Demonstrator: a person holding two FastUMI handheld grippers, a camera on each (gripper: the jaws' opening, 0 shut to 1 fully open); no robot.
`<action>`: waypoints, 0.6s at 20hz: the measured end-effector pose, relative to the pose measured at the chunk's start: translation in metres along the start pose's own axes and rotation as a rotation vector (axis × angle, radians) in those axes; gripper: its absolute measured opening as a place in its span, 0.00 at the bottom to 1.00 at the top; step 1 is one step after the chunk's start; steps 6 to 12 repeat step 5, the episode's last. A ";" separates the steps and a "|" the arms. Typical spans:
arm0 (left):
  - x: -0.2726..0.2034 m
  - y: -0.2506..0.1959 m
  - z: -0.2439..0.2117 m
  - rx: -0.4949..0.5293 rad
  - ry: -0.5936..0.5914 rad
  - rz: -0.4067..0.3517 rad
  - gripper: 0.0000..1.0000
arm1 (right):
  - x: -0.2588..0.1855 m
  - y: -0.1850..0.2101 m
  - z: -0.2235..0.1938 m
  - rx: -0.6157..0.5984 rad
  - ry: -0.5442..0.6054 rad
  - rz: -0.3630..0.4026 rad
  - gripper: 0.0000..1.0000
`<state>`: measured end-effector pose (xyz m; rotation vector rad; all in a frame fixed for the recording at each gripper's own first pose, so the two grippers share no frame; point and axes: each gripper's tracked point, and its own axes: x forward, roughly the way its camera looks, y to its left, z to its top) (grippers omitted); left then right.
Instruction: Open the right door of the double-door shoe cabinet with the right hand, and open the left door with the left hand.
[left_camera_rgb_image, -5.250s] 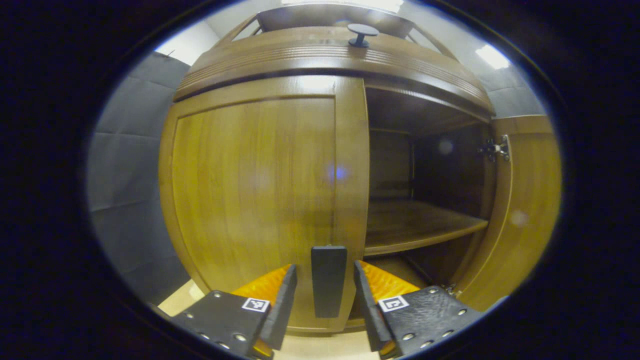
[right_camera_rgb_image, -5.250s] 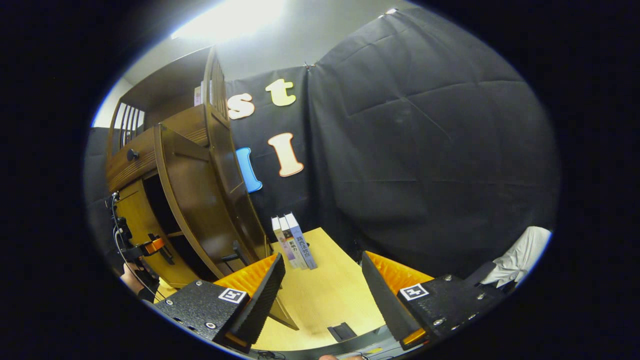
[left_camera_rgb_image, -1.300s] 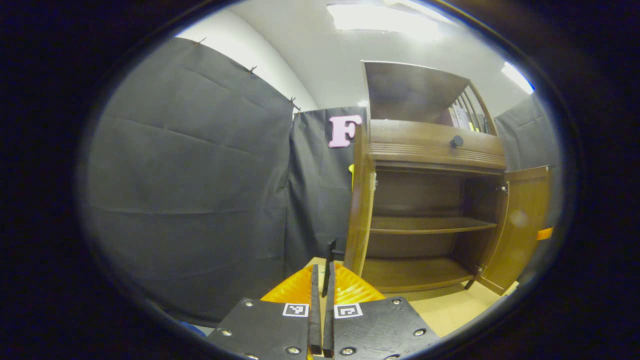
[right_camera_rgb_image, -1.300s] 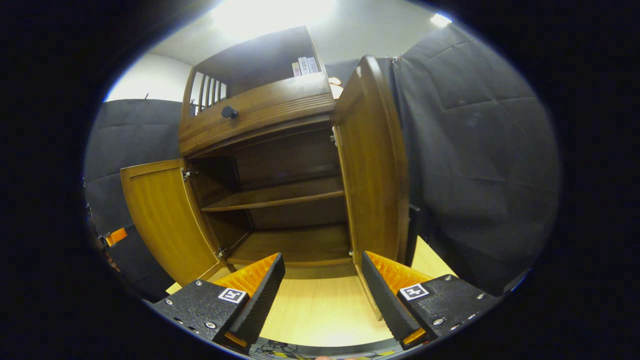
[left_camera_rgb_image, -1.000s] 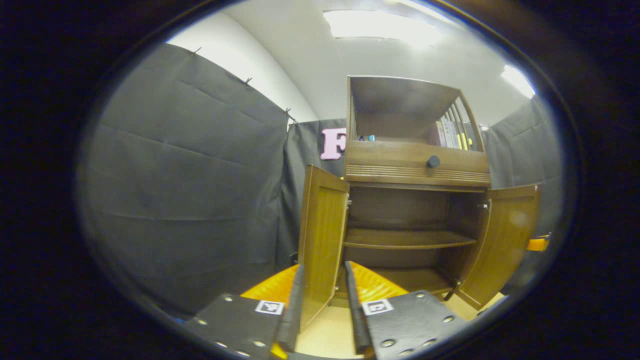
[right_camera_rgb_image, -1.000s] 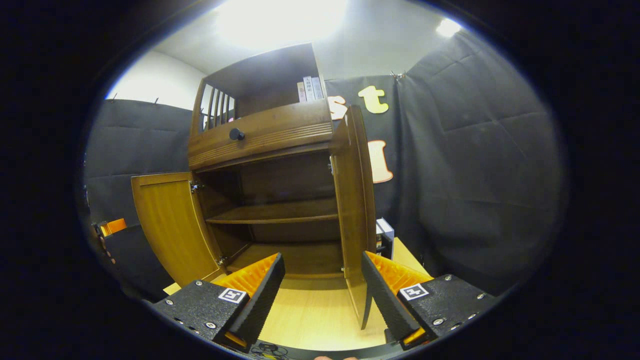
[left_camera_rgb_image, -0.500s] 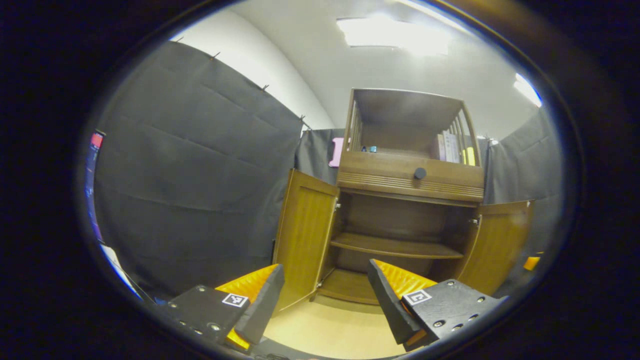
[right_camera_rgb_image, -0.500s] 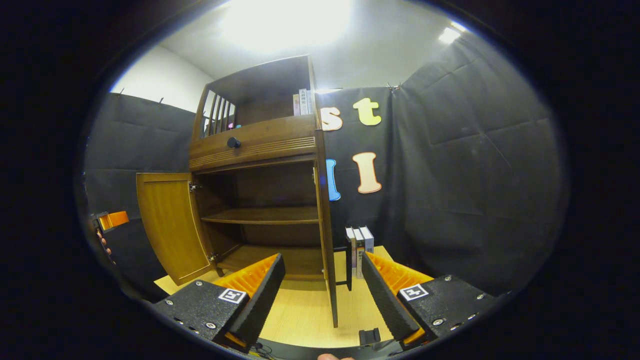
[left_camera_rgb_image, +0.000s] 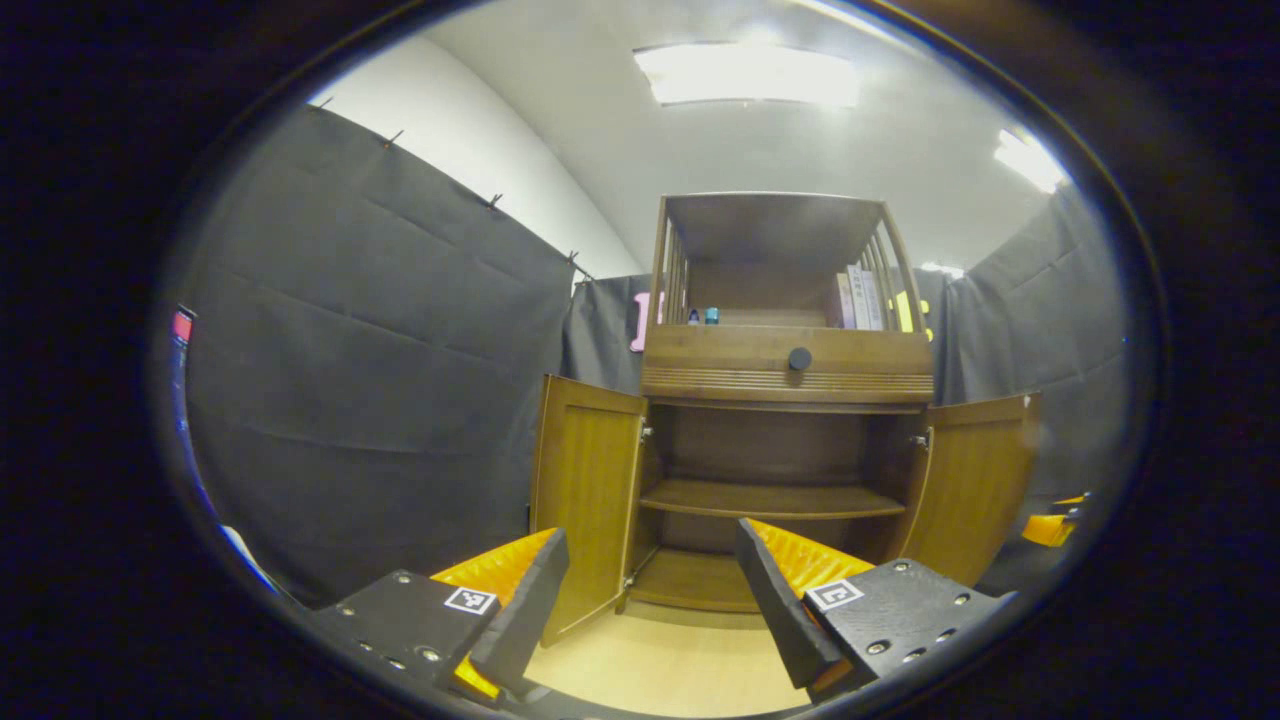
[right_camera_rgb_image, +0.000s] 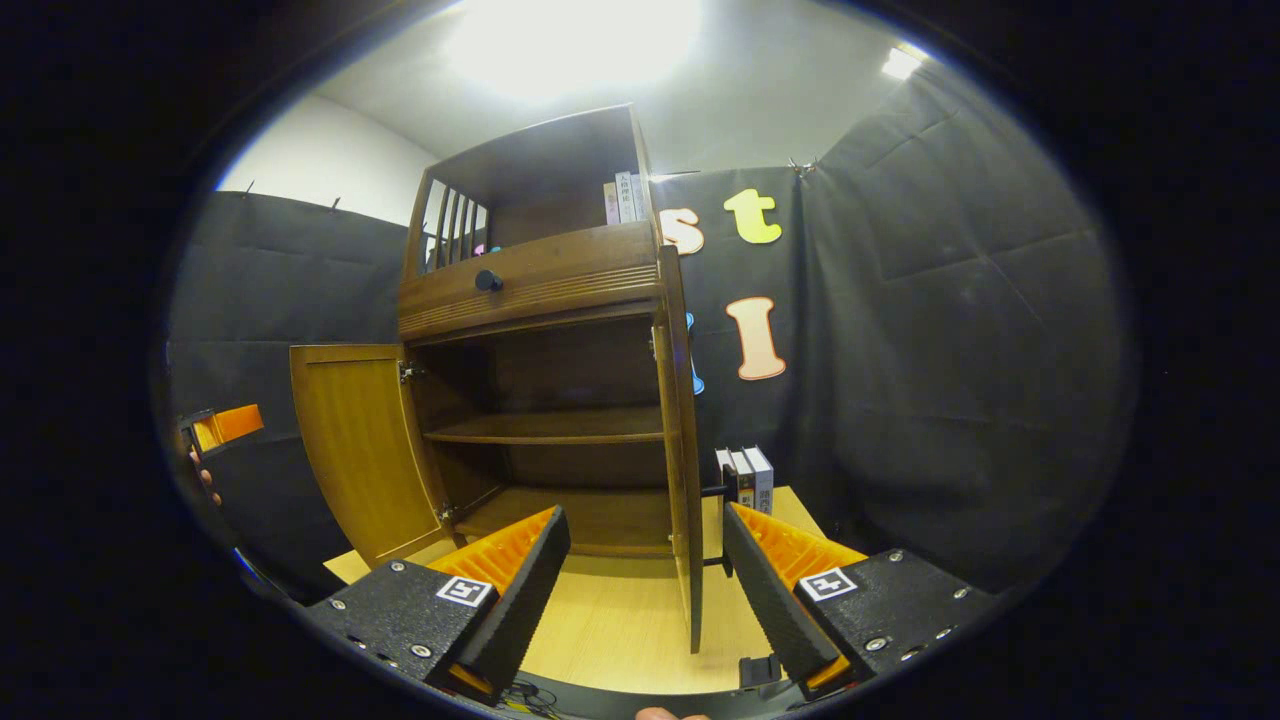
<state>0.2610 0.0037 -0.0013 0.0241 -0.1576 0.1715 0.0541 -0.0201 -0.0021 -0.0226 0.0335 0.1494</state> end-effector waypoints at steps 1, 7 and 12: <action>0.002 -0.002 -0.005 0.016 0.006 -0.001 1.00 | 0.002 0.002 -0.002 -0.008 -0.006 -0.001 0.91; 0.019 -0.008 -0.031 0.010 0.010 -0.055 1.00 | 0.011 0.007 -0.010 -0.018 -0.015 -0.046 0.95; 0.019 -0.008 -0.031 0.010 0.010 -0.055 1.00 | 0.011 0.007 -0.010 -0.018 -0.015 -0.046 0.95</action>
